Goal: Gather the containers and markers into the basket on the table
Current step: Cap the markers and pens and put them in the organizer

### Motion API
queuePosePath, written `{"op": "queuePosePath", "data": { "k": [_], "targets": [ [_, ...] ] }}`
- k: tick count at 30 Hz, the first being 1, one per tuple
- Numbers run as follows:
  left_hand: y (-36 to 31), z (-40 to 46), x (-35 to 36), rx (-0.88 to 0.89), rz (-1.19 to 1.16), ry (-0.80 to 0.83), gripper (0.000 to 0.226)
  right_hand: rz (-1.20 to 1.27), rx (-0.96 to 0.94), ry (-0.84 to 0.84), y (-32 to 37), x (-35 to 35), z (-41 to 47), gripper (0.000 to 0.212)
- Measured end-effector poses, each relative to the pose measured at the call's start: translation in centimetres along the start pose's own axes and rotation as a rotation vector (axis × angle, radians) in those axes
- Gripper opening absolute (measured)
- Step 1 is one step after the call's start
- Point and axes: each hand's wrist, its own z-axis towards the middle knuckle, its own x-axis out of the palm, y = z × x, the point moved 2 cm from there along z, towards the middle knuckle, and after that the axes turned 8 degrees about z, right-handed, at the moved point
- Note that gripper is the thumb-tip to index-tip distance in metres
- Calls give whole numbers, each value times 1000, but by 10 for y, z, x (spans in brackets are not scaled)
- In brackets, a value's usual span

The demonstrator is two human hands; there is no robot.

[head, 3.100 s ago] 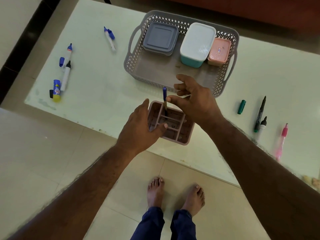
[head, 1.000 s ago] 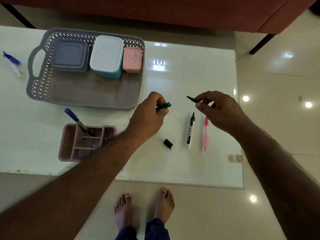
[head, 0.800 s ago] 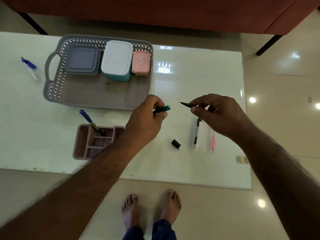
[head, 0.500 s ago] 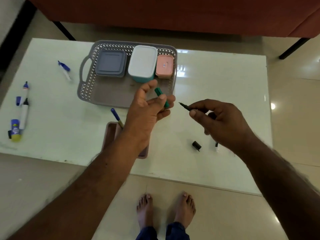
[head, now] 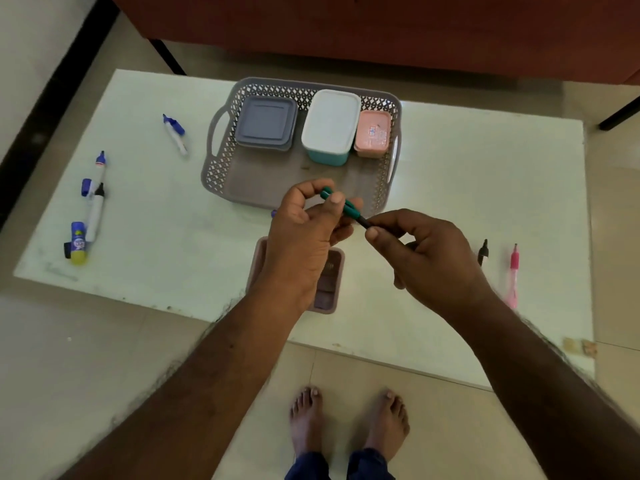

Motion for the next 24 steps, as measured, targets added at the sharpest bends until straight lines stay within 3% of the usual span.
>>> {"op": "queuePosePath", "data": {
  "k": [6,12,20,24],
  "targets": [
    [1,-8,-3,55,122,6,23,75,71,-33,5,18,9,34],
    [-1,-12,-15,102,112,-56,25,350,202,20,14,37,15,9],
    [-3,-13,-32,123,146,-115,27,456,266,86,28,59,22,14],
    [-17,-2,-36,210,286,-72,29,505,175,64,28,64,26,6]
  ]
}}
